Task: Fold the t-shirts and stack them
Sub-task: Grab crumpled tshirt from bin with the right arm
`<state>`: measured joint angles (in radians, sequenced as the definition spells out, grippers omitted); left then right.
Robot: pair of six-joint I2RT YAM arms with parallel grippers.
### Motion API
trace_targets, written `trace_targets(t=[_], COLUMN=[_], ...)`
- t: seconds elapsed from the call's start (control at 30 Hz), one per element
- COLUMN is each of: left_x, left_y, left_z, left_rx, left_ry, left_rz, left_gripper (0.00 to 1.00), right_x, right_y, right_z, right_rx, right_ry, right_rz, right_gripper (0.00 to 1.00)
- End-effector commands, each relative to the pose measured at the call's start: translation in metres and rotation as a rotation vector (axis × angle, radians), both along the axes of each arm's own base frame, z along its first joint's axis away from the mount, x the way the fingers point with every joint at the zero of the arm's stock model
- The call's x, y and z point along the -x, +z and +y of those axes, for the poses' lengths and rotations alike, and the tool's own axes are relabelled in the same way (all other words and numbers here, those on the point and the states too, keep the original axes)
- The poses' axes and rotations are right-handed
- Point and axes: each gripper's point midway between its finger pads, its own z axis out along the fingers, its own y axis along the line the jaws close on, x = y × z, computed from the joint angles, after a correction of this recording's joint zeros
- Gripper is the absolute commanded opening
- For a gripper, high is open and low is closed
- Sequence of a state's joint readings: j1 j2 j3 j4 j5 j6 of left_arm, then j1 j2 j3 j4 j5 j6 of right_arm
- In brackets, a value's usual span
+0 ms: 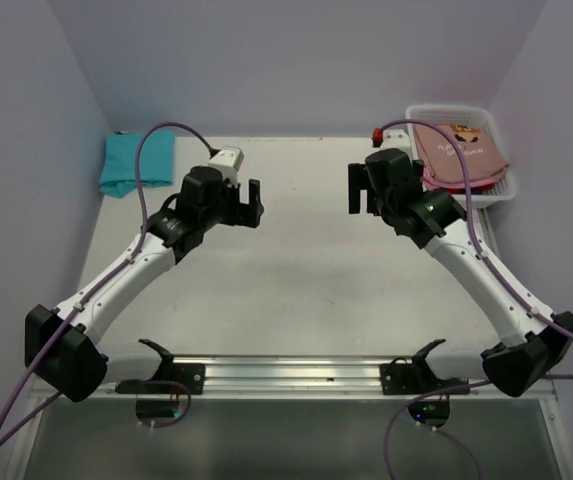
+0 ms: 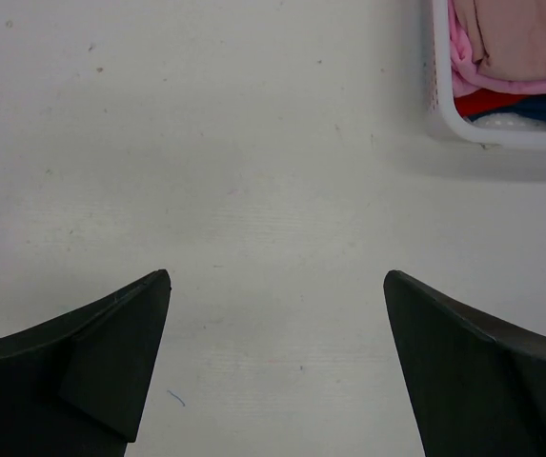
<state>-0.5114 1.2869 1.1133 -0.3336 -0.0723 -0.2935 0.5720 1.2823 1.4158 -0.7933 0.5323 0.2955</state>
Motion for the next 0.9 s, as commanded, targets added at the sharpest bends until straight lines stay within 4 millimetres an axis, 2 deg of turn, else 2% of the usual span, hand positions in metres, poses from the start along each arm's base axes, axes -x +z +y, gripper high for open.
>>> trace_targets(t=[0.0, 0.07, 0.17, 0.2, 0.23, 0.27, 0.3, 0.37, 0.4, 0.43, 0.47, 0.5, 0.53, 0.57, 0.6, 0.63, 0.67, 0.7, 0.77, 0.8, 0.87], left_x=[0.011, 0.014, 0.02, 0.021, 0.022, 0.023, 0.024, 0.025, 0.028, 0.03, 0.032, 0.036, 0.038, 0.042, 0.045, 0.048, 0.05, 0.054, 0.059, 0.061, 0.065], left_y=[0.014, 0.008, 0.01, 0.01, 0.009, 0.008, 0.008, 0.005, 0.006, 0.001, 0.001, 0.0, -0.003, -0.006, -0.004, -0.008, -0.009, -0.01, -0.01, -0.007, -0.009], left_z=[0.013, 0.02, 0.026, 0.032, 0.035, 0.038, 0.044, 0.052, 0.054, 0.056, 0.056, 0.057, 0.059, 0.06, 0.061, 0.063, 0.065, 0.067, 0.068, 0.069, 0.07], left_rx=[0.024, 0.034, 0.045, 0.044, 0.04, 0.038, 0.039, 0.035, 0.036, 0.033, 0.036, 0.038, 0.038, 0.036, 0.046, 0.042, 0.042, 0.049, 0.061, 0.076, 0.084], left_ry=[0.007, 0.019, 0.013, 0.027, 0.033, 0.037, 0.045, 0.061, 0.064, 0.067, 0.068, 0.07, 0.073, 0.076, 0.08, 0.089, 0.094, 0.099, 0.105, 0.111, 0.112], left_rz=[-0.042, -0.035, -0.046, -0.044, -0.039, -0.035, -0.028, -0.021, -0.024, -0.014, -0.016, -0.01, -0.002, 0.012, 0.01, 0.017, 0.019, 0.018, 0.016, 0.006, 0.011], left_gripper=[1.0, 1.0, 1.0, 1.0, 1.0, 1.0, 1.0, 1.0, 1.0, 1.0, 1.0, 1.0, 1.0, 1.0, 1.0, 1.0, 1.0, 1.0, 1.0, 1.0, 1.0], right_x=[-0.019, -0.03, -0.062, -0.079, -0.093, -0.103, -0.126, -0.141, -0.157, -0.169, -0.184, -0.192, -0.199, -0.213, -0.219, -0.225, -0.232, -0.234, -0.243, -0.241, -0.244], right_y=[0.014, 0.014, -0.003, -0.01, -0.018, -0.025, -0.034, -0.042, -0.03, -0.054, -0.039, -0.04, -0.071, -0.053, -0.057, -0.079, -0.07, -0.076, -0.088, -0.092, -0.103], right_z=[0.008, 0.008, -0.015, -0.015, -0.042, -0.051, -0.072, -0.085, -0.097, -0.101, -0.106, -0.121, -0.128, -0.132, -0.146, -0.151, -0.156, -0.169, -0.173, -0.2, -0.216], right_rx=[0.011, 0.021, 0.055, 0.013, 0.001, -0.011, -0.009, 0.015, 0.012, 0.031, 0.02, 0.021, 0.037, 0.002, -0.014, -0.01, -0.029, -0.029, -0.059, -0.076, -0.12], right_ry=[0.0, -0.013, -0.126, -0.146, -0.221, -0.248, -0.323, -0.365, -0.389, -0.392, -0.41, -0.441, -0.456, -0.464, -0.484, -0.489, -0.493, -0.515, -0.519, -0.572, -0.629], right_rz=[-0.045, -0.051, -0.037, -0.007, 0.025, 0.045, 0.065, 0.102, 0.073, 0.136, 0.1, 0.109, 0.191, 0.142, 0.148, 0.198, 0.167, 0.171, 0.164, 0.161, 0.148], right_gripper=[0.99, 0.99, 0.99, 0.99, 0.99, 0.99, 0.99, 0.99, 0.99, 0.99, 0.99, 0.99, 0.99, 0.99, 0.99, 0.99, 0.99, 0.99, 0.99, 0.99, 0.99])
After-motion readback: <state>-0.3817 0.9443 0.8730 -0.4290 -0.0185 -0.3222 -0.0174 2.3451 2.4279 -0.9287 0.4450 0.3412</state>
